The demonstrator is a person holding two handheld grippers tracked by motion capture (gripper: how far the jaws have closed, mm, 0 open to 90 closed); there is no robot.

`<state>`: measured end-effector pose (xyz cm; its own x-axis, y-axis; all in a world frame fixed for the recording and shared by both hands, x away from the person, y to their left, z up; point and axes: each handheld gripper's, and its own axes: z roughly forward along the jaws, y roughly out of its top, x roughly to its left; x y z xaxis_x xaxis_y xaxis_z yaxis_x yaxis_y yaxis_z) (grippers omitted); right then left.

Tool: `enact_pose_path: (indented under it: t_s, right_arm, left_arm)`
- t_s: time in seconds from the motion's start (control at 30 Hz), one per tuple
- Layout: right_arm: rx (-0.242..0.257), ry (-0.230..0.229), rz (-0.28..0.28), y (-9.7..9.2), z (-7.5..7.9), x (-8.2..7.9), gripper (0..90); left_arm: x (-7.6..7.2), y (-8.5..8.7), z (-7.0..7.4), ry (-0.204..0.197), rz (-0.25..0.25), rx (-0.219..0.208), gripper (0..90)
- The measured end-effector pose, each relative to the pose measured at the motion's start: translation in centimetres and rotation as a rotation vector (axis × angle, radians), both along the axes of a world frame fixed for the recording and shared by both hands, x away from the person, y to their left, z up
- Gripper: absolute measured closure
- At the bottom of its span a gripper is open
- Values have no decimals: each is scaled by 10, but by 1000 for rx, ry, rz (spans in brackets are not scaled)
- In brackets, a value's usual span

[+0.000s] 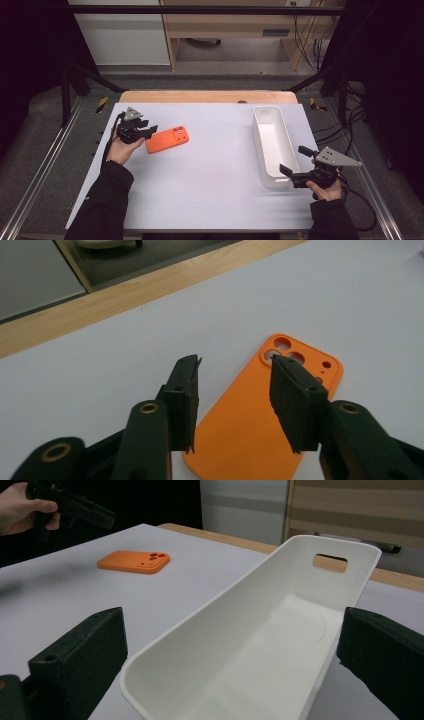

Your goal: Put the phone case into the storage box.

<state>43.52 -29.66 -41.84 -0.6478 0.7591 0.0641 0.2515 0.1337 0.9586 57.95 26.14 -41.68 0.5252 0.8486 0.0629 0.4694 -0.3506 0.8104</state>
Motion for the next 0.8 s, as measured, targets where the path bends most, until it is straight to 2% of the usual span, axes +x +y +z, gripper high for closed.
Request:
enact_pose_path:
  t_s: [0.27,0.7,0.8]
  right_arm:
    - [0,0,0,0,0,0,4]
    - [0,1,1,0,0,0,4]
    - [-1,2,1,0,0,0,4]
  left_arm:
    - [9,4,-9,24,16,-2,733]
    - [22,7,-22,57,56,5,874]
    - [25,6,-23,69,58,21,898]
